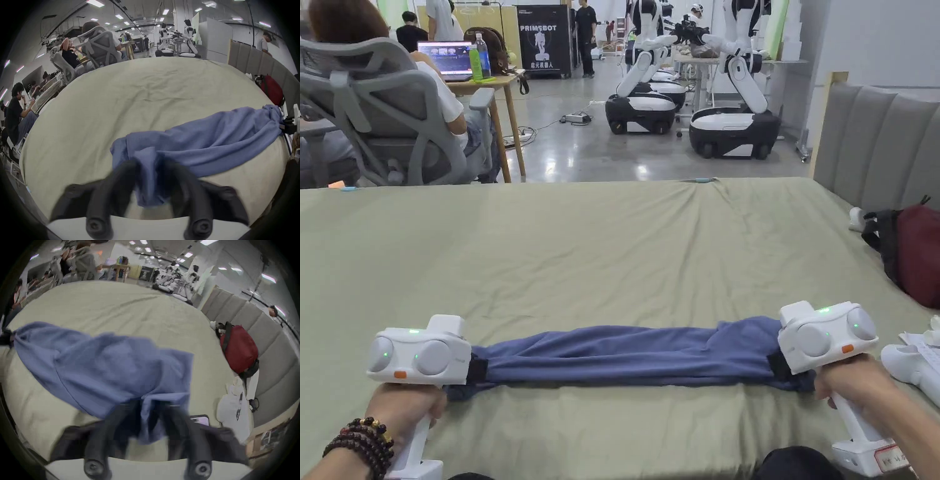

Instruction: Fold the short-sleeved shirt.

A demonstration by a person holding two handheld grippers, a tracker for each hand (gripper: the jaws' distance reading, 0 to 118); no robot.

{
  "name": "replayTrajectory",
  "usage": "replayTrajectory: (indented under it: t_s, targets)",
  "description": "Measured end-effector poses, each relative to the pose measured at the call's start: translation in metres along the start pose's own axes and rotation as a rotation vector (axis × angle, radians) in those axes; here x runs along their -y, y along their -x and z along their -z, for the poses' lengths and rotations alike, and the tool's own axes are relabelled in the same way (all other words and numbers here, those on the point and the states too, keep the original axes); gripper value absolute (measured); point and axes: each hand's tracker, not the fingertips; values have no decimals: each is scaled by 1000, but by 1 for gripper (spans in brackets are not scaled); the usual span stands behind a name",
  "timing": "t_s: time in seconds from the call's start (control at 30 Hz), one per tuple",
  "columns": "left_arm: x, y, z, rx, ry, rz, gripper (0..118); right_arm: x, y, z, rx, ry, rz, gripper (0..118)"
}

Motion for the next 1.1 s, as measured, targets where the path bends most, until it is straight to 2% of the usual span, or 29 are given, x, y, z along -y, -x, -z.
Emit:
replayTrajectory:
  t_s: [0.07, 0.1, 0.13, 0.17, 0.2, 0.23, 0.27, 0.3, 0.33, 0.37, 0.43, 0.57, 0.6, 0.63, 0.67, 0.7, 0.73, 0.77, 0.8, 0.87, 0.97, 1.03, 1.1]
  targets:
    - [-7, 4, -8, -26, -8, 0, 108, -8, -4, -11, -30, -46, 5, 103]
    - [-9, 8, -18, -29, -24, -15, 115, -12, -3, -19, -44, -79, 11, 118]
    - [-14, 8, -25, -63, -62, -7, 107, -15, -1, -27, -54, -106, 17, 118]
    - [-15, 10, -36, -39, -92, -30, 104, -19, 3, -37, -55, -136, 31, 118]
    - [-18, 11, -46, -38, -102, -52, 102, -22, 6, -43, -55, -163, 42, 116]
    - [-19, 12, -55, -38, -118, -73, 94, -24, 9, -52, -56, -187, 53, 110]
    - [-22, 11, -61, -29, -144, -91, 77, -25, 12, -62, -71, -215, 61, 95]
    - [-21, 12, -68, -21, -166, -97, 39, -25, 15, -71, -87, -243, 71, 52]
    - [-20, 12, -74, -22, -176, -101, 8, -27, 17, -71, -96, -252, 71, 11]
    - [-19, 13, -78, -35, -184, -107, 0, -28, 19, -74, -100, -253, 73, 0]
    - [-17, 16, -82, -61, -201, -124, 0, -30, 26, -79, -100, -276, 74, 0]
    - [-15, 35, -73, 23, -169, -167, 0, -29, 38, -91, -152, -295, 69, 0]
    - [-13, 43, -68, 60, -165, -201, 0, -27, 39, -93, -169, -304, 67, 0]
    - [-10, 51, -63, 113, -167, -237, 15, -26, 41, -93, -179, -308, 61, 0]
    - [-7, 60, -56, 238, -171, -301, 44, -26, 44, -92, -188, -310, 56, 0]
    - [-3, 72, -46, 369, -159, -376, 92, -26, 47, -91, -193, -310, 54, 0]
    - [1, 81, -37, 454, -141, -433, 118, -27, 47, -87, -199, -308, 52, 0]
    - [4, 87, -26, 514, -115, -478, 116, -27, 50, -85, -210, -305, 50, 0]
    - [10, 92, -17, 542, -116, -510, 108, -28, 52, -82, -222, -303, 49, 0]
    - [20, 112, -7, 547, -173, -553, 109, -29, 58, -80, -247, -299, 48, 0]
    - [30, 128, 22, 550, -92, -620, 109, -33, 66, -71, -286, -282, 58, 0]
    - [36, 137, 37, 611, -21, -663, 109, -36, 72, -69, -280, -282, 46, 0]
    - [35, 143, 46, 705, -85, -671, 109, -39, 77, -65, -280, -282, 41, 0]
